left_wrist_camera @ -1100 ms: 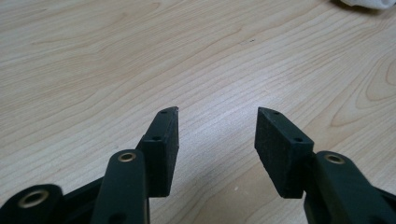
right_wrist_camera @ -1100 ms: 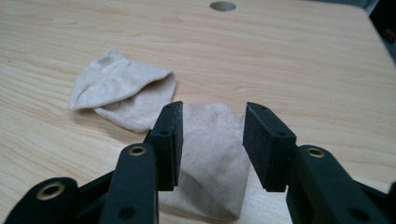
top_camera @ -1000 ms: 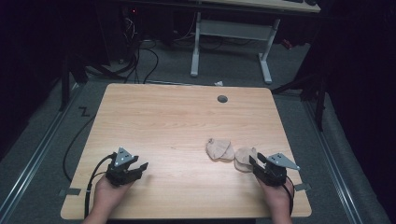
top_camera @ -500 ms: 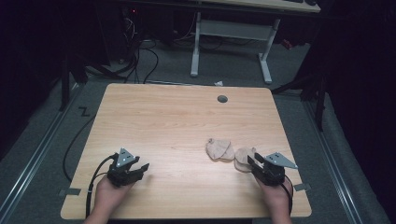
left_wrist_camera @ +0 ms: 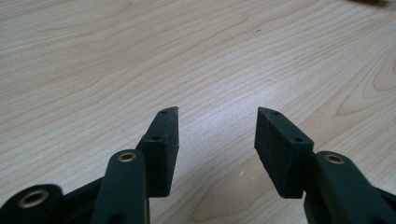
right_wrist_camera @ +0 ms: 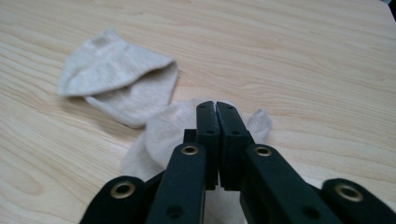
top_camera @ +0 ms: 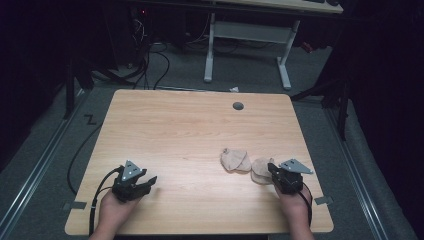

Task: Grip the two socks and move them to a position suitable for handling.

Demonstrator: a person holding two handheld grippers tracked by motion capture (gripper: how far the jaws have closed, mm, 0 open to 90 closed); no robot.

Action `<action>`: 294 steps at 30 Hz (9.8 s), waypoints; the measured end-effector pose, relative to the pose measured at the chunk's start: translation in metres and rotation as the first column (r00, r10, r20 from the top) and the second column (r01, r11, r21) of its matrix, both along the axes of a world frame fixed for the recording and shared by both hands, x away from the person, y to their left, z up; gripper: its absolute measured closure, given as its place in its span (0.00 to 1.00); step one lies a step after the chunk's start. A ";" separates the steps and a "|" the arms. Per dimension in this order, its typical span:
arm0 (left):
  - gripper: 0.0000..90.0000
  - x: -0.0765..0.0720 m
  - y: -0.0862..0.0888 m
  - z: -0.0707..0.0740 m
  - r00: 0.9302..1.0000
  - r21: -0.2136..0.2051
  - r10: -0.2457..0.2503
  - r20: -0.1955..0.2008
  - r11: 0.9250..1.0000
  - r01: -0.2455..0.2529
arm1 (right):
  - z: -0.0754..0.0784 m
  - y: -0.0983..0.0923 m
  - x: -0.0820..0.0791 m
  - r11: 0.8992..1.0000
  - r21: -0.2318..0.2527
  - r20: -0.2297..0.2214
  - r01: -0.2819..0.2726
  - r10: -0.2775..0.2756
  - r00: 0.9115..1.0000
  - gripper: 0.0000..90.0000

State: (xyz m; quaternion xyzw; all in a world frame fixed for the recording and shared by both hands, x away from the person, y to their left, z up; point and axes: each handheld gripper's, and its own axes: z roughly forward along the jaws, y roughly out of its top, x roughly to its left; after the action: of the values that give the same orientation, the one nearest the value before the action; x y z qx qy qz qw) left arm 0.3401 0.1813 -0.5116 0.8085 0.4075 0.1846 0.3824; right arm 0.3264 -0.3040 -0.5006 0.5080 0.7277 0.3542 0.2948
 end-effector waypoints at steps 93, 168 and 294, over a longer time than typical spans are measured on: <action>0.51 0.003 -0.054 0.000 0.989 0.020 -0.148 -0.013 0.989 0.149 | -0.003 0.158 -0.032 0.894 -0.056 -0.031 -0.445 0.444 0.895 0.84; 0.82 -0.019 -0.117 -0.009 0.939 0.099 -0.339 -0.065 0.934 0.344 | -0.001 0.093 -0.051 0.964 -0.005 -0.018 -0.264 0.264 0.964 0.87; 0.61 0.000 -0.025 0.010 0.993 -0.041 -0.120 0.005 0.992 0.120 | 0.015 0.067 0.029 0.997 0.023 0.014 -0.076 0.075 0.997 0.94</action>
State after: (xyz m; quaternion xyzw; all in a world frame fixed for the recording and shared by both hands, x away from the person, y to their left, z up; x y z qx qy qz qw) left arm 0.3400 0.1561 -0.5015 0.8232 0.3615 0.1541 0.4098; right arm 0.3557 -0.2374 -0.4858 0.4810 0.7403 0.3769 0.2802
